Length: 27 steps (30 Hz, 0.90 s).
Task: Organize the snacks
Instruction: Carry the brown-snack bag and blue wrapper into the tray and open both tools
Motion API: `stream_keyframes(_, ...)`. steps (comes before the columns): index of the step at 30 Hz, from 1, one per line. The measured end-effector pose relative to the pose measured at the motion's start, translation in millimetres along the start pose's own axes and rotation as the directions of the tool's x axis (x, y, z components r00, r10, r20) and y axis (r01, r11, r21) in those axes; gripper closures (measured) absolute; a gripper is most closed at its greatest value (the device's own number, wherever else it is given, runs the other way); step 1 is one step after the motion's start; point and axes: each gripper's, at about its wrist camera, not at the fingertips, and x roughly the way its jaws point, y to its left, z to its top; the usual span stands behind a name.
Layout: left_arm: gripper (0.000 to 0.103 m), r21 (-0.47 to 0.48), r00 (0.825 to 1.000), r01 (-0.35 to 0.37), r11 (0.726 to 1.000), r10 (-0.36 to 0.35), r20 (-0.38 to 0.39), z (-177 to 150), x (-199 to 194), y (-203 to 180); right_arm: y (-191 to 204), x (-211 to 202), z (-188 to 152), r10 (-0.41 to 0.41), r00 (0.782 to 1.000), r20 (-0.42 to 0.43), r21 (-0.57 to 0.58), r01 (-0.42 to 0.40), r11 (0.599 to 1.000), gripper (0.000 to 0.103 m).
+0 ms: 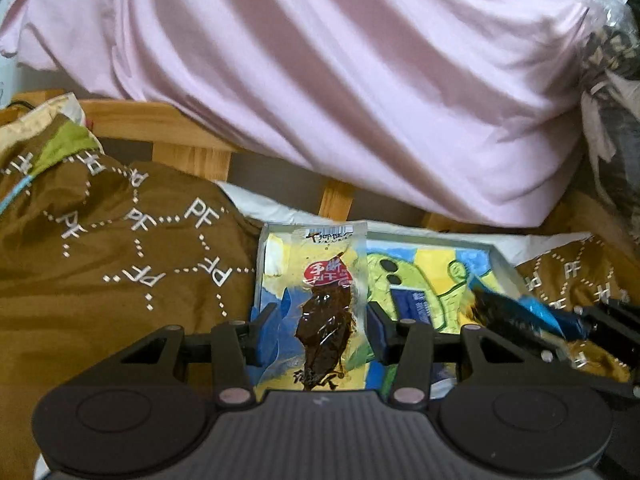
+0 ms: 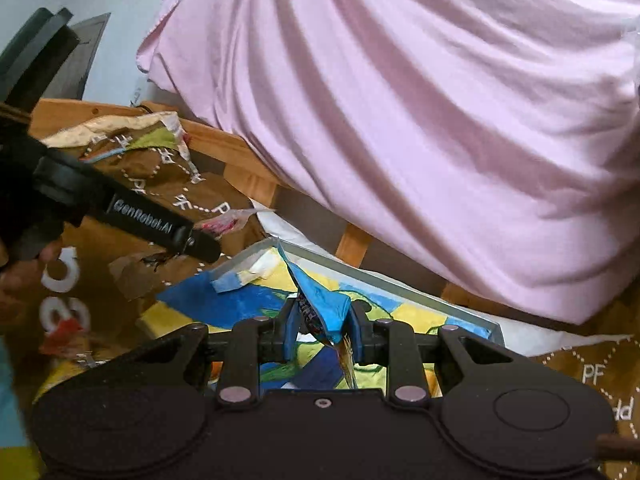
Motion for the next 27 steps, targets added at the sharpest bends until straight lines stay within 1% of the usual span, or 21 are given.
stream_keyframes(3,0.053,-0.003,1.0,0.004,1.0,-0.004,-0.022,-2.2,18.4,1.8,-1.5,23.1,-6.0,0.001,1.0,-0.017,-0.007,-0.001,1.0,0.075)
stream_keyframes(6,0.053,0.014,0.999,-0.001,1.0,0.002,-0.045,-5.8,32.8,2.3,-1.5,44.5,-14.2,-0.003,0.999,-0.043,-0.018,0.003,1.0,0.075)
stream_keyframes(11,0.053,0.019,0.996,-0.011,1.0,0.012,-0.084,-11.4,46.4,3.1,-3.7,69.4,-25.8,0.004,0.995,-0.095,0.01,-0.003,1.0,0.075)
stream_keyframes(14,0.053,0.039,0.995,-0.018,0.999,0.021,-0.096,-13.5,50.7,0.8,-0.8,74.4,-28.6,0.01,0.995,-0.1,0.009,-0.009,1.0,0.074)
stream_keyframes(20,0.053,0.028,0.991,-0.016,0.999,0.02,-0.135,-16.2,56.4,1.3,0.6,75.9,-28.3,0.051,0.99,-0.128,0.031,-0.047,0.998,0.072)
stream_keyframes(21,0.053,0.028,0.99,-0.017,0.999,0.021,-0.142,-16.2,56.7,1.2,0.3,75.7,-27.4,0.057,0.99,-0.132,0.037,-0.052,0.998,0.071)
stream_keyframes(23,0.052,0.027,0.987,-0.014,1.0,0.018,-0.158,-16.3,57.7,0.8,-1.7,75.8,-25.3,0.096,0.984,-0.153,0.07,-0.086,0.994,0.067)
stream_keyframes(25,0.052,0.023,0.986,-0.015,1.0,0.018,-0.168,-16.4,58.2,0.2,-1.3,73.9,-23.8,0.105,0.982,-0.156,0.086,-0.093,0.992,0.066)
stream_keyframes(27,0.052,0.022,0.984,-0.017,1.0,0.021,-0.179,-16.1,58.9,0.0,-0.3,72.9,-21.5,0.115,0.979,-0.166,0.093,-0.1,0.991,0.062)
